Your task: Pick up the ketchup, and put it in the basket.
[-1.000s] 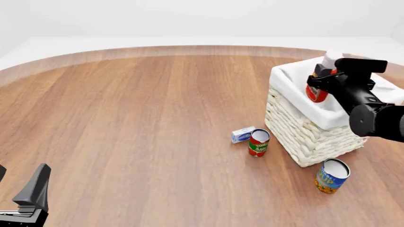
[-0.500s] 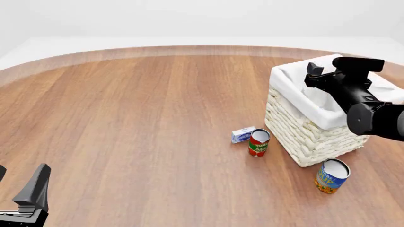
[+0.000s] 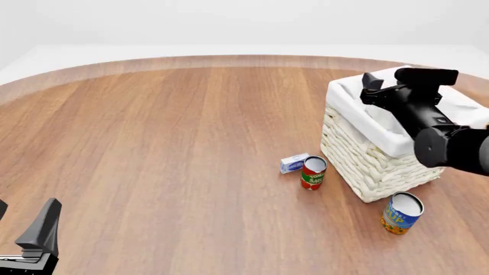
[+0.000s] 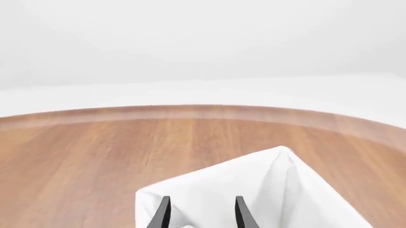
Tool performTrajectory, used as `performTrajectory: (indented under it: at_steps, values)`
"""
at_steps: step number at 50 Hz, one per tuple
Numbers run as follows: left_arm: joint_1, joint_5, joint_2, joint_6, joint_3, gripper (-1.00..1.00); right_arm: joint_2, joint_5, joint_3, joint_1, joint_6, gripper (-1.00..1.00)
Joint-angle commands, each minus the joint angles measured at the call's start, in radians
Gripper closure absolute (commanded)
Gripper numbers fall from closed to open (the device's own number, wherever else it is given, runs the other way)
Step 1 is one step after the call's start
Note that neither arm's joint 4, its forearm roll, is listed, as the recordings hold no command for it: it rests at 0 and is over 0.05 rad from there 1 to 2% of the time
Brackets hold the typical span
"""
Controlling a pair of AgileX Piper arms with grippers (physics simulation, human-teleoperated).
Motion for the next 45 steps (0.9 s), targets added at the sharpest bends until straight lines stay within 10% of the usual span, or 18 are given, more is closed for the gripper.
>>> performTrajectory:
  at_steps: [1, 45]
  values:
    - [0.000, 0.000, 0.000, 0.000, 0.000, -1.00, -0.009, -0.016, 0.010, 0.047, -0.008, -1.00]
    - [0.000, 0.000, 0.000, 0.000, 0.000, -1.00, 0.058, -0.177, 0.071, 0.357, -0.094, -1.00]
